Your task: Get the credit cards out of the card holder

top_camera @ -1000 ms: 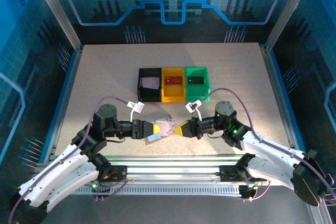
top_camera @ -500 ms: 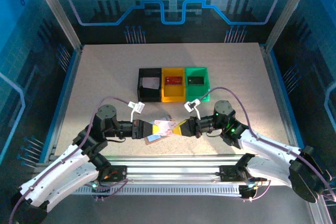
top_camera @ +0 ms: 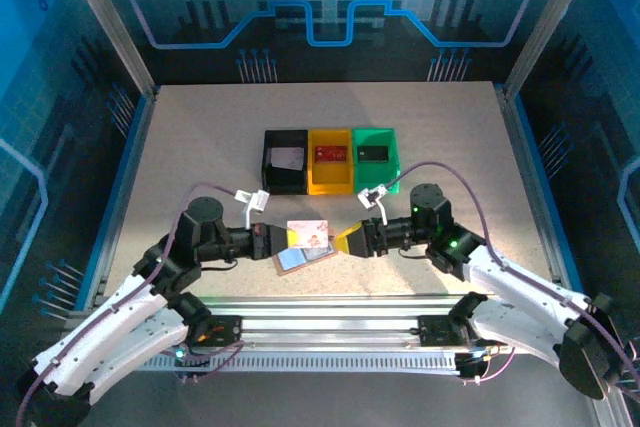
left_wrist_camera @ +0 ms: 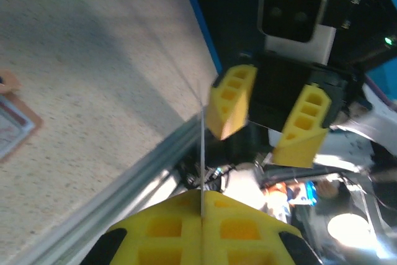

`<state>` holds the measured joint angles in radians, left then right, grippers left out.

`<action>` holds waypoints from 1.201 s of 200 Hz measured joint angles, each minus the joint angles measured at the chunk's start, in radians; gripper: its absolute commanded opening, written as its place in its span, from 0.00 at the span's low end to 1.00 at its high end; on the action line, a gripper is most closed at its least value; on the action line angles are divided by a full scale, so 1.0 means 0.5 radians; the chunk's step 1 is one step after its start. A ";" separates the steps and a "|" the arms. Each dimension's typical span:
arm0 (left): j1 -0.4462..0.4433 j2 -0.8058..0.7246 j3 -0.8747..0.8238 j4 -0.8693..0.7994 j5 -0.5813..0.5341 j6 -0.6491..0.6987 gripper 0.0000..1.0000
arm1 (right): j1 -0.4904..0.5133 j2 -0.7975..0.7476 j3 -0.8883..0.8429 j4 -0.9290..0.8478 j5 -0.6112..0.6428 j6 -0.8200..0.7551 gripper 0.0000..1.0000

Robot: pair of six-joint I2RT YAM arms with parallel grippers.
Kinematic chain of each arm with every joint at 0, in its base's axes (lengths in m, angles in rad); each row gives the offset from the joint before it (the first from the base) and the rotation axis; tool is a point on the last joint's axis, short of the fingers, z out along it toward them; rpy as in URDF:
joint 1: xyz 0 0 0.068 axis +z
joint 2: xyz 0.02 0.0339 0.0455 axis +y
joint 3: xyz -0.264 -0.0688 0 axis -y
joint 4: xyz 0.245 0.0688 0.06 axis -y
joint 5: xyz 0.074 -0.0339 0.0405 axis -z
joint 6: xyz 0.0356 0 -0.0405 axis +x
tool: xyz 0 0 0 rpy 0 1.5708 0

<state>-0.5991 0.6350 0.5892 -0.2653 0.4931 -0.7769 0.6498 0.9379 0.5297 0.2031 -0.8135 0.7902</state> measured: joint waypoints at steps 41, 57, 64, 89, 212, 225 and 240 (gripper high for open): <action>0.101 0.186 0.188 -0.192 -0.325 0.084 0.00 | -0.155 -0.193 0.141 -0.539 0.240 -0.291 0.72; 0.189 0.328 0.278 -0.243 -0.414 0.121 0.00 | -0.190 -0.256 0.188 -0.723 0.341 -0.385 0.79; 0.236 0.397 0.320 -0.264 -0.438 0.143 0.00 | -0.201 -0.276 0.212 -0.799 0.381 -0.423 0.84; 0.410 0.671 0.494 -0.311 -0.498 0.199 0.00 | -0.230 -0.314 0.307 -1.028 0.523 -0.555 1.00; 0.683 2.055 1.430 -0.428 -0.665 0.513 0.00 | -0.242 -0.455 0.340 -1.266 0.708 -0.680 1.00; 0.694 2.149 1.479 -0.434 -0.669 0.520 0.00 | -0.242 -0.455 0.340 -1.266 0.708 -0.680 1.00; 0.710 2.238 1.522 -0.443 -0.675 0.520 0.00 | -0.242 -0.455 0.340 -1.266 0.706 -0.681 1.00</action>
<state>-0.2443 1.7538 1.3502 -0.4870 0.1555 -0.5167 0.5289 0.7105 0.6994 -0.4301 -0.4603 0.4500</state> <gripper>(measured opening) 0.045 0.997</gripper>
